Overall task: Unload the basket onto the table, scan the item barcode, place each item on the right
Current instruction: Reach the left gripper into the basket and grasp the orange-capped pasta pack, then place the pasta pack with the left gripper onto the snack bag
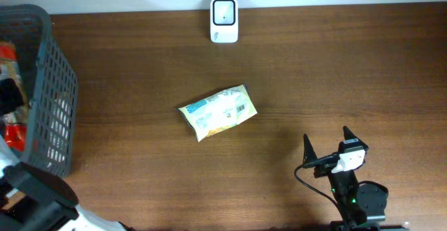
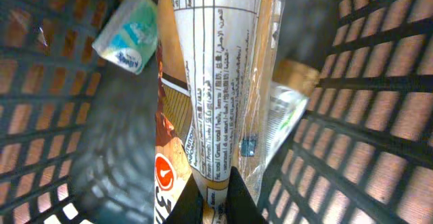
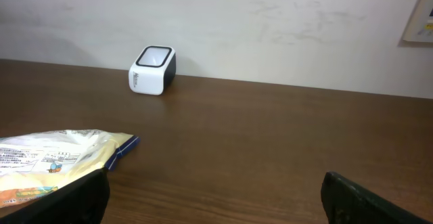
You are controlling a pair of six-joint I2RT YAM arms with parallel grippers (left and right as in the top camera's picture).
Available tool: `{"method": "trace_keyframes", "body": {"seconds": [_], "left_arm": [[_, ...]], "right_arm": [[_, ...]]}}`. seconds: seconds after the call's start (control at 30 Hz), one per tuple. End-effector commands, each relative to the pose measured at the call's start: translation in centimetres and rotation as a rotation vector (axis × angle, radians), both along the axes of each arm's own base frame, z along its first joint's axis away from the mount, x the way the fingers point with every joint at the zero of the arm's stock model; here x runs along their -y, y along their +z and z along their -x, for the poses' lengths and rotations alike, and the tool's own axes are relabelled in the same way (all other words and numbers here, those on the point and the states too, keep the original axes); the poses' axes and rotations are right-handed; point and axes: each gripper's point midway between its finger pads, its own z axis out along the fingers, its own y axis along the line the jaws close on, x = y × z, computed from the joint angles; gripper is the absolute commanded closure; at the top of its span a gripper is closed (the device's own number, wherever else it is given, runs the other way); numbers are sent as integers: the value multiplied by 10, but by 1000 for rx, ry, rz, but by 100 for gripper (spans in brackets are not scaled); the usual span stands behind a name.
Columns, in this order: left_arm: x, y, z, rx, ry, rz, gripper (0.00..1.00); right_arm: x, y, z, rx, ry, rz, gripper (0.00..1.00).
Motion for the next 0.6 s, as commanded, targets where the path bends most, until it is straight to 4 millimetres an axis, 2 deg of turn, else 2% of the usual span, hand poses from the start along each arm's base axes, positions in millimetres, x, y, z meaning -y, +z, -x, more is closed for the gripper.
{"method": "trace_keyframes", "body": {"seconds": [0.0,0.13,0.27,0.43,0.57], "left_arm": [[20,70,-13,174,-25,-81,100],[44,96,-18,227,-73,-114,100],[47,114,-13,272,-43,-129,100],[46,122,-14,306,-29,-139,100],[52,171,-6,450,-7,-206,100]], "right_arm": [[-1,-3,0,-4,-1,-4,1],[-1,-3,0,-4,-1,-4,1],[-1,-3,0,-4,-1,-4,1],[-1,-3,0,-4,-1,-4,1],[-1,-3,0,-4,-1,-4,1]]}}
